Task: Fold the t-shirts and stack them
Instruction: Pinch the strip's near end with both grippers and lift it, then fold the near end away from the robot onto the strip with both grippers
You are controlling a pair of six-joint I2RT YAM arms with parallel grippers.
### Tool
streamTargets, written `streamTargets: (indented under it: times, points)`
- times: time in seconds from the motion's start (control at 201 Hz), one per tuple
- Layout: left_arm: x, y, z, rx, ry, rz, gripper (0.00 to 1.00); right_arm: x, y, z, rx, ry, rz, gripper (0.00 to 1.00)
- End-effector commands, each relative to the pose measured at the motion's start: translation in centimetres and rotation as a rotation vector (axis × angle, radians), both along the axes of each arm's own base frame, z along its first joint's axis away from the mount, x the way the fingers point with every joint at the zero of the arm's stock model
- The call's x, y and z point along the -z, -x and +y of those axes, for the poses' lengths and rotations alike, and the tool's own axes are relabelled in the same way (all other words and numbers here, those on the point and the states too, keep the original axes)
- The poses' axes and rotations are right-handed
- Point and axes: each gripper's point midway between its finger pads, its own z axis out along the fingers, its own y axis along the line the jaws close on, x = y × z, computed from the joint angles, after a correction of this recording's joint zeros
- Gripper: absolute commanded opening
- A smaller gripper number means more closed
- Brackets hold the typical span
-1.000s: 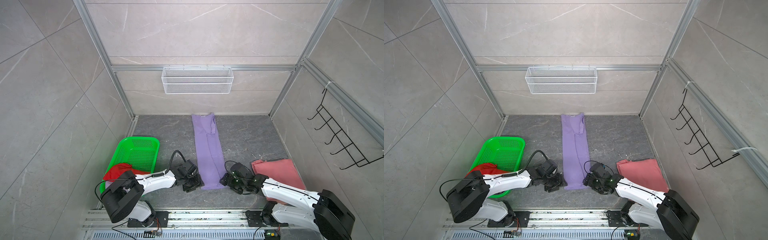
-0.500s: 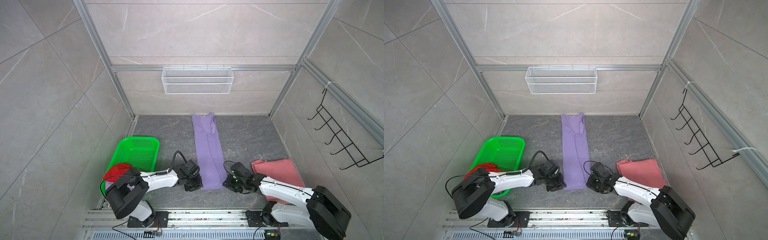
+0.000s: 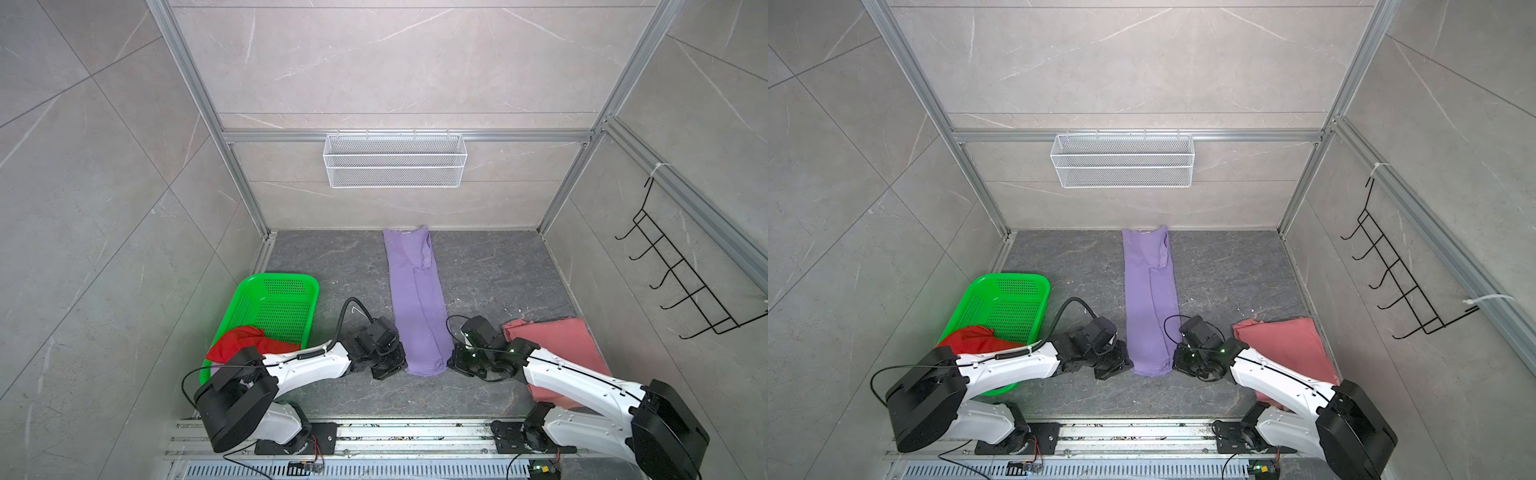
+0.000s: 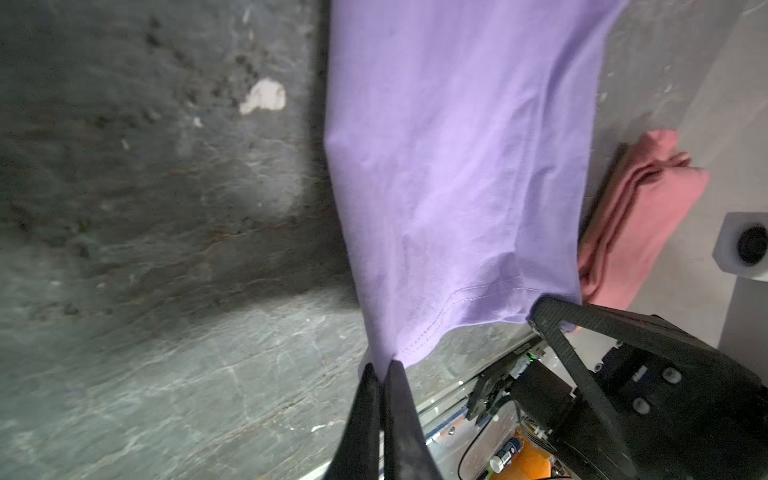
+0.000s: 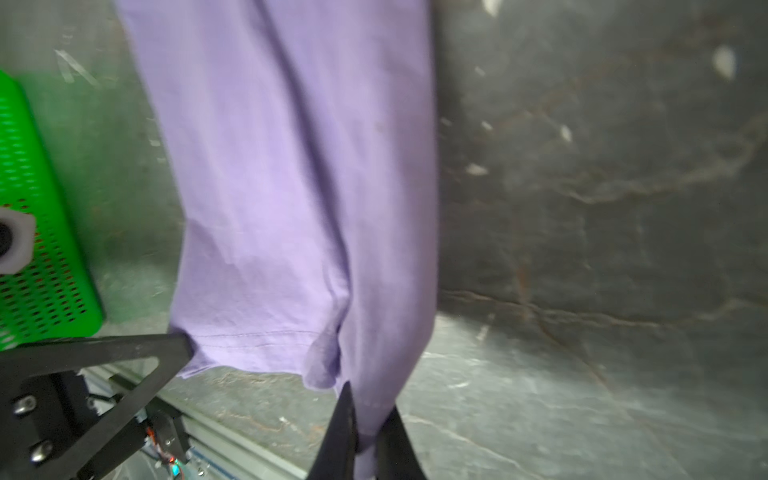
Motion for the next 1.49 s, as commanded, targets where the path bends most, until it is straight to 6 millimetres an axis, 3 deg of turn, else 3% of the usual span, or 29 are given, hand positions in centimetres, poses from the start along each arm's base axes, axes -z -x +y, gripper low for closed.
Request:
streamTargets:
  times: [0.0, 0.194, 0.319, 0.598, 0.847, 0.986, 1.17, 1.285, 1.345, 1.38, 1.394, 1.434, 1.489]
  points:
    - [-3.3, -1.8, -1.0, -0.034, 0.046, -0.090, 0.00, -2.7, -1.2, 0.9, -0.059, 0.003, -0.063, 0.10]
    - [-6.5, -5.6, -1.1, -0.079, 0.069, -0.180, 0.00, -6.6, -5.5, 2.2, -0.043, 0.004, -0.148, 0.08]
    - [-7.6, -9.8, -0.5, -0.107, 0.103, -0.215, 0.00, -7.2, -9.1, 3.3, -0.048, 0.004, -0.163, 0.09]
    - [-8.1, -21.4, 1.0, -0.112, 0.218, -0.203, 0.00, -5.4, -19.7, 3.5, 0.066, 0.004, -0.142, 0.08]
    - [-5.9, -29.8, 1.6, -0.087, 0.263, -0.172, 0.00, -2.1, -27.7, 4.0, 0.122, -0.035, -0.099, 0.09]
    - [-4.9, -32.7, 2.4, -0.097, 0.283, -0.145, 0.00, -0.7, -30.4, 4.2, 0.151, -0.062, -0.077, 0.12]
    - [-3.6, -34.7, 2.6, -0.093, 0.304, -0.118, 0.02, 0.5, -32.8, 4.6, 0.166, -0.075, -0.071, 0.19]
    - [-4.0, -36.0, 3.1, -0.092, 0.324, -0.135, 0.18, -1.0, -34.8, 3.6, 0.209, -0.083, -0.135, 0.20]
    - [-4.8, -36.8, 3.3, -0.091, 0.339, -0.158, 0.22, -2.1, -35.8, 2.9, 0.229, -0.097, -0.169, 0.22]
    - [-5.7, -37.3, 3.6, -0.093, 0.346, -0.176, 0.25, -2.7, -36.3, 2.5, 0.239, -0.104, -0.188, 0.25]
    - [-4.4, -37.5, 3.7, -0.099, 0.342, -0.154, 0.27, -2.9, -36.4, 2.4, 0.242, -0.107, -0.195, 0.27]
    - [-4.7, -38.1, 4.0, -0.105, 0.347, -0.162, 0.33, -3.4, -36.7, 2.0, 0.252, -0.111, -0.203, 0.35]
    - [-5.4, -38.7, 4.6, -0.116, 0.352, -0.184, 0.35, -3.8, -36.9, 1.3, 0.271, -0.108, -0.210, 0.36]
